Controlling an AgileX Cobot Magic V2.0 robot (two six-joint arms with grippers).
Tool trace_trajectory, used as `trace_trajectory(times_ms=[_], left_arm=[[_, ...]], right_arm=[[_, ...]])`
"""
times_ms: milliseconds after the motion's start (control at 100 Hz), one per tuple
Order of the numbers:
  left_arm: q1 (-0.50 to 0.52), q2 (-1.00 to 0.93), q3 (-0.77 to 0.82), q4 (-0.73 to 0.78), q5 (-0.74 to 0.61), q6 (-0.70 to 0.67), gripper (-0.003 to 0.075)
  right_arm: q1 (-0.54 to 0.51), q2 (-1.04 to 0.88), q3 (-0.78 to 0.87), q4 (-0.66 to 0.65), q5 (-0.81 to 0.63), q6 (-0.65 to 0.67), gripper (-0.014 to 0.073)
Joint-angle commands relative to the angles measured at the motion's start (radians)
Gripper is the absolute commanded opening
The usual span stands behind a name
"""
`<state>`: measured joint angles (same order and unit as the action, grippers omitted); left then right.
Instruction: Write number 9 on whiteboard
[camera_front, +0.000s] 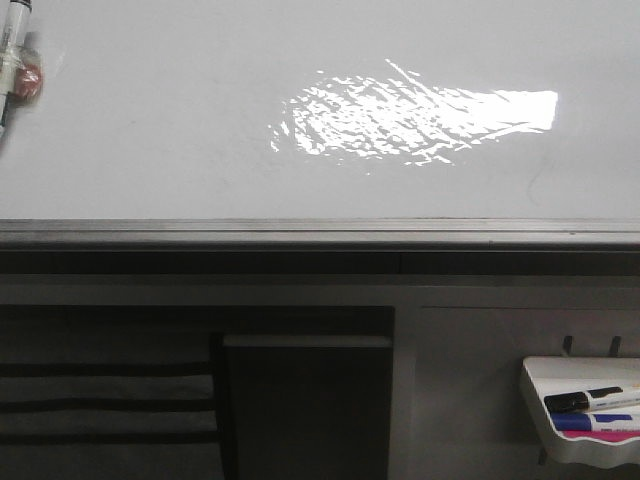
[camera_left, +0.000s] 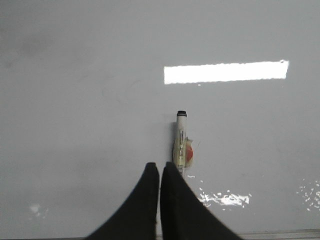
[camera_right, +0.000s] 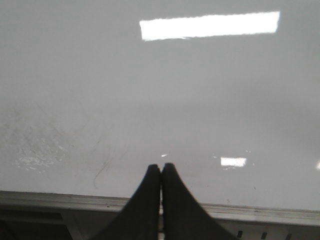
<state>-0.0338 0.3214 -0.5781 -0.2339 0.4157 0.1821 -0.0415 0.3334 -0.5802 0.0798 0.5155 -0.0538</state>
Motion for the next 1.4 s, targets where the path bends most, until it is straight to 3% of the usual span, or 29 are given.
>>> trace_trajectory(times_ms=[0, 710, 810, 880, 950, 990, 1100, 1180, 1390], left_arm=[[-0.001, 0.05, -0.034, -0.002, -0.046, -0.004, -0.002], [-0.001, 0.101, -0.034, 0.047, -0.026, 0.002, -0.002], [-0.001, 0.101, -0.018, 0.062, -0.048, 0.002, -0.0002], [-0.001, 0.101, -0.004, 0.067, -0.065, 0.002, 0.0087], [-0.001, 0.101, 0.007, 0.067, -0.074, 0.002, 0.0253], [-0.001, 0.101, 0.011, 0.067, -0.074, 0.002, 0.0395], [-0.001, 0.101, 0.015, 0.067, -0.074, 0.002, 0.0601], [-0.001, 0.101, 0.015, 0.067, -0.074, 0.002, 0.0627], [-0.001, 0.101, 0.015, 0.067, -0.074, 0.002, 0.0617]], right_arm=[[-0.001, 0.038, -0.033, 0.001, -0.073, -0.007, -0.0072], [-0.001, 0.038, -0.031, 0.01, -0.08, -0.007, -0.0071], [-0.001, 0.038, -0.031, -0.015, -0.08, -0.007, -0.0022], [-0.001, 0.038, -0.031, -0.036, -0.084, -0.007, 0.008], [-0.001, 0.038, -0.031, -0.042, -0.084, -0.007, 0.0224], [-0.001, 0.038, -0.031, -0.042, -0.082, -0.007, 0.0351], [-0.001, 0.038, -0.031, -0.042, -0.08, -0.007, 0.058], [-0.001, 0.038, -0.031, -0.042, -0.08, -0.007, 0.0641], [-0.001, 0.038, -0.031, -0.042, -0.08, -0.007, 0.0637]])
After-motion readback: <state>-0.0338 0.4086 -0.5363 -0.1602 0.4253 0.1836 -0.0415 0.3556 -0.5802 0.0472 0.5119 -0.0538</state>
